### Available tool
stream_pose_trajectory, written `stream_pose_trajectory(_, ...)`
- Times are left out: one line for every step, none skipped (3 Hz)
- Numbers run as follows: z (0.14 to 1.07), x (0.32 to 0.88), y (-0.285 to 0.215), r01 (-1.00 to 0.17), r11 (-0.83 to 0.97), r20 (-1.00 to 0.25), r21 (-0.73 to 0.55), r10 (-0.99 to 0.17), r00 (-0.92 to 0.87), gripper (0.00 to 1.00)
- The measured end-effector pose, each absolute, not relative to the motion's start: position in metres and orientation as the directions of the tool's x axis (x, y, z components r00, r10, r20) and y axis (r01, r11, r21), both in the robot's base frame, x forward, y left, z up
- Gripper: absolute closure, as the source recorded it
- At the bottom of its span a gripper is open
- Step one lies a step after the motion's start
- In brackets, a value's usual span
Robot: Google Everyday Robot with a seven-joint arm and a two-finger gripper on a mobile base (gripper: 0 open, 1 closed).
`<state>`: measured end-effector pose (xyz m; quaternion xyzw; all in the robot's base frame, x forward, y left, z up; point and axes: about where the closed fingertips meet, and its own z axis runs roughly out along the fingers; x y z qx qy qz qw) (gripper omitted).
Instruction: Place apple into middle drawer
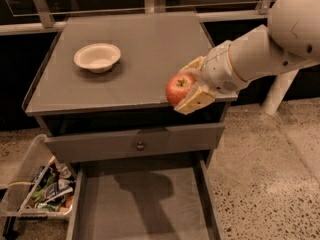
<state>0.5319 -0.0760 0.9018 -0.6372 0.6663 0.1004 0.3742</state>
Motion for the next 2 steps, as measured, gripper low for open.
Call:
stream_pose_trajectory(0.88, 0.502, -0.092, -0.926, 0.216, -0.636, -0.31, -0.771, 0.033, 1.0)
stream_pose_trajectory(0.843, 0.479, -0.096, -0.935, 0.258, -0.647, -0.242, -0.761, -0.042, 1.0)
